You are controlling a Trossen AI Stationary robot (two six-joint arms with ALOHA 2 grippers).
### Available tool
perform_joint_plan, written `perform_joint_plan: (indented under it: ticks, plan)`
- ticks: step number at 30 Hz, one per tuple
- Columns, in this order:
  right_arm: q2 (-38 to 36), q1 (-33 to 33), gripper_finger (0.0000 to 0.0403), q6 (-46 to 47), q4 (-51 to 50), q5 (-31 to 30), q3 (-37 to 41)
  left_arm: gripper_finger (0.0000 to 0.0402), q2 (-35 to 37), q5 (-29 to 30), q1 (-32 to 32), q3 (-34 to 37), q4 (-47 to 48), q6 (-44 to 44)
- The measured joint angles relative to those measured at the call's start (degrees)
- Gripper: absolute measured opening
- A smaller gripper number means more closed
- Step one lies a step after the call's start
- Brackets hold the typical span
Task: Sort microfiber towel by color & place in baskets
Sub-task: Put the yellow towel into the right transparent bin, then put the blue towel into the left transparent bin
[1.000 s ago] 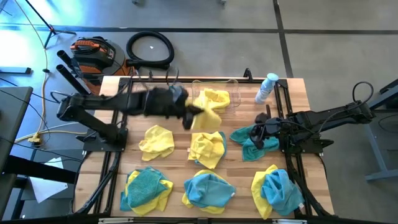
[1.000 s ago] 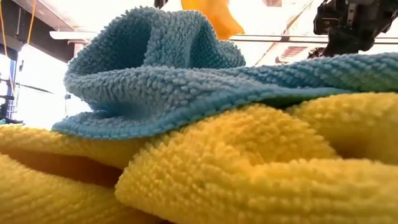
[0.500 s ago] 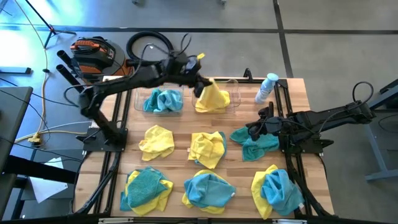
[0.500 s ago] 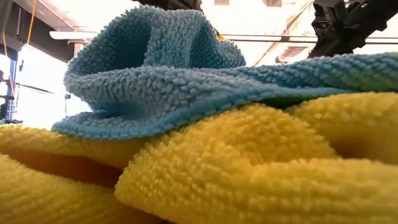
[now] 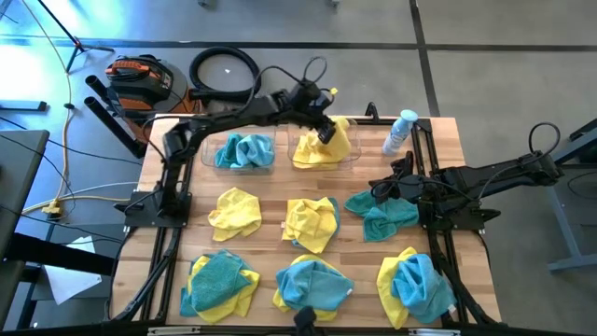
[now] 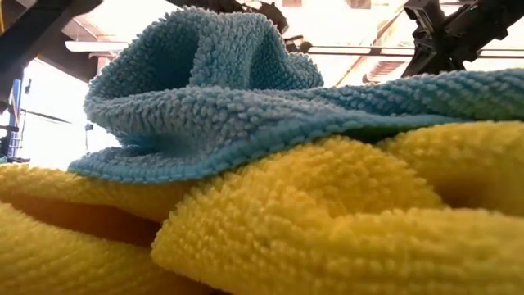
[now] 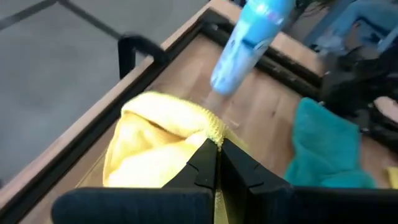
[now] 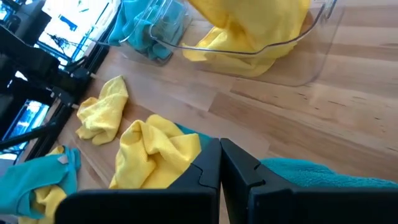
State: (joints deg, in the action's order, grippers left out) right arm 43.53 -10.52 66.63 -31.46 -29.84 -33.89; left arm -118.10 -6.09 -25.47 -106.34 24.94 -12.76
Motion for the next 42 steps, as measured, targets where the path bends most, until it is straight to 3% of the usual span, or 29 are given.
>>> perform_joint_plan:
  ticks: [10, 19, 33, 42]
  plan:
    - [0.00, 0.00, 0.0000, 0.88, 0.00, -1.69, 0.00, 0.0000, -7.61, -3.81, 0.90, 0.02, 0.86, -2.93]
    - [0.02, 0.00, 0.0000, 0.88, -0.02, -1.69, 0.00, 0.0005, -9.10, -3.39, 2.65, 0.07, 0.38, -0.58]
    - [0.00, 0.00, 0.0000, 0.49, -0.07, -1.70, 0.00, 0.0119, -8.11, -1.90, 3.69, 0.09, 3.36, 5.89]
    - [0.02, 0.00, 0.0000, -1.16, -0.81, -1.58, 0.00, 0.0126, -2.69, -1.69, 2.30, 0.09, 5.67, 5.92]
